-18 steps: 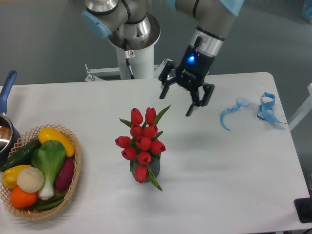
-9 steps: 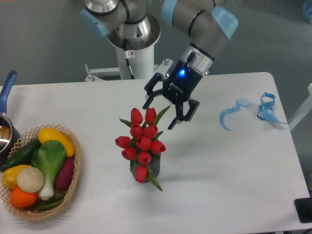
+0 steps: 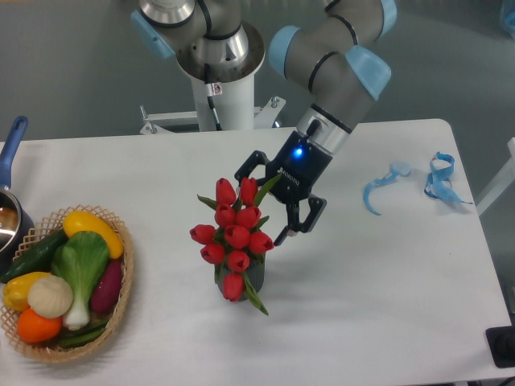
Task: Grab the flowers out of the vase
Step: 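Lower the gripper around the tulip stems and close it, then lift the gripped tulips straight up out of the grey vase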
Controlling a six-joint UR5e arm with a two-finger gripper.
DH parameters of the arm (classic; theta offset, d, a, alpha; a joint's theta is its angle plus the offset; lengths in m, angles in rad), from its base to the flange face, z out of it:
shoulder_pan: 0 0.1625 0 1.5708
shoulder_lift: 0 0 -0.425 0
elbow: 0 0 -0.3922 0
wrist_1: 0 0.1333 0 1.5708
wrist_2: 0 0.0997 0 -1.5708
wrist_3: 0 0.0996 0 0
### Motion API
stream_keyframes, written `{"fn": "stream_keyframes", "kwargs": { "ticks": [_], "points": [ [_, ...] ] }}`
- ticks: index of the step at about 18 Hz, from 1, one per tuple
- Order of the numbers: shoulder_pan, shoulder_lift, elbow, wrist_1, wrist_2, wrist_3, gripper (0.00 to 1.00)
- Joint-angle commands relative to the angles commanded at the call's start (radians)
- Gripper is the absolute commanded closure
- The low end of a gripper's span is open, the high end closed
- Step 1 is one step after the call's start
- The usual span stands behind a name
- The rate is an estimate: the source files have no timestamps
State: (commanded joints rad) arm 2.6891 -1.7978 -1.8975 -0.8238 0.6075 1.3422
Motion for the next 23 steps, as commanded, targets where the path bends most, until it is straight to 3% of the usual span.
{"fn": "stream_keyframes", "kwargs": {
  "ticks": [11, 12, 14, 17, 23],
  "points": [
    [-0.032, -0.029, 0.005, 0.017, 0.011, 0.003, 0.0],
    [-0.032, -0.034, 0.009, 0.017, 0.009, 0.003, 0.03],
    [-0.032, -0.035, 0.012, 0.017, 0.009, 0.003, 0.24],
    [-0.032, -0.035, 0.012, 0.018, 0.006, 0.002, 0.41],
    [-0.032, -0.034, 0.023, 0.018, 0.002, -0.017, 0.57]
  ]
}}
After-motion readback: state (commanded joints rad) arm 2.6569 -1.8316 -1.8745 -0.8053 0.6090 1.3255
